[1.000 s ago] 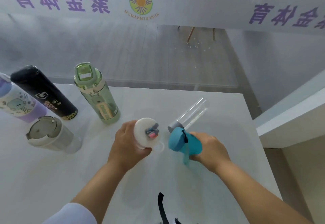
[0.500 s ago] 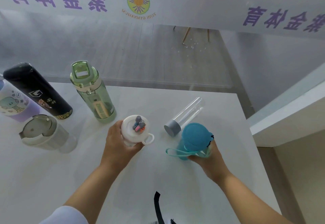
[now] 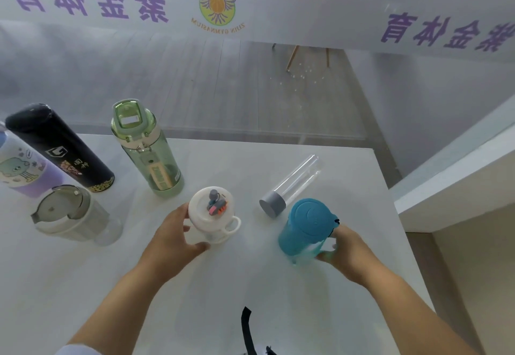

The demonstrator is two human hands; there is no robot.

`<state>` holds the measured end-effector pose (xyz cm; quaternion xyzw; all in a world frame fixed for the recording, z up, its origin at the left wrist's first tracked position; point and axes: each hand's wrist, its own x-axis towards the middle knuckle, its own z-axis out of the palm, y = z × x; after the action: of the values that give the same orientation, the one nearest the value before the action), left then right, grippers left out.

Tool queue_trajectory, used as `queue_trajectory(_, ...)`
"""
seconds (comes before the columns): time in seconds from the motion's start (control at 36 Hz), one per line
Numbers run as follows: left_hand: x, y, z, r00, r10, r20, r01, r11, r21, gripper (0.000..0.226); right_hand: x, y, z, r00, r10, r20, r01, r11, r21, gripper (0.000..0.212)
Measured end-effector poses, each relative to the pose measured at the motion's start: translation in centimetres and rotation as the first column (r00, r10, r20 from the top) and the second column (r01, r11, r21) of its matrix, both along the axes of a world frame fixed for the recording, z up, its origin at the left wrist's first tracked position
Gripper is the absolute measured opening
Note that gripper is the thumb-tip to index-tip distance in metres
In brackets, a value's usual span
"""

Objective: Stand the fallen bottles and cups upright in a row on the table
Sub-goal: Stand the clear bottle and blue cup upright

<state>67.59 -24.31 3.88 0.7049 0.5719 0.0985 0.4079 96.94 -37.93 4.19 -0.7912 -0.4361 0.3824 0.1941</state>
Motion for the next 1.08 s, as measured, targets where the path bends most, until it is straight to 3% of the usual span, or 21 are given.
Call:
queue_trajectory(0.17, -1.1, 2.5, 3.6, 0.957, -0.083, -0.277, 0.113, 0.989, 0.095, 0.050, 3.1, 2.1, 1.8, 0.966, 0.169, 0.194, -0.147, 0.981, -0.126, 0.047)
queue_trajectory(0.39, 1.6, 5.5, 8.0, 0.919, -0.134, -0.371, 0.235, 0.941, 0.242, 0.038, 4.4, 8.0, 4.8, 0.873, 0.332, 0.358, -0.269, 0.939, -0.214, 0.048)
queue_trajectory(0.64, 6.5, 8.3, 9.2, 0.840, -0.265, -0.474, 0.377, 0.913, 0.157, 0.042, 3.0, 15.0, 4.0, 0.619, 0.625, 0.475, -0.541, 0.778, -0.320, 0.052)
queue_trajectory(0.86, 8.3, 9.7, 8.2, 0.756, -0.328, -0.567, 0.453, 0.887, 0.092, 0.045, 2.4, 17.1, 0.0, 0.268, 0.833, 0.484, -0.659, 0.525, -0.538, 0.063)
queue_trajectory(1.0, 8.2, 9.8, 7.6, 0.736, -0.341, -0.584, 0.453, 0.890, 0.052, 0.045, 2.0, 16.6, -1.0, 0.121, 0.824, 0.554, -0.647, 0.488, -0.585, 0.056)
queue_trajectory(1.08, 8.1, 9.7, 7.3, 0.732, -0.347, -0.586, 0.451, 0.892, 0.037, 0.045, 2.3, 16.3, -1.4, 0.120, 0.793, 0.598, -0.660, 0.513, -0.548, 0.055)
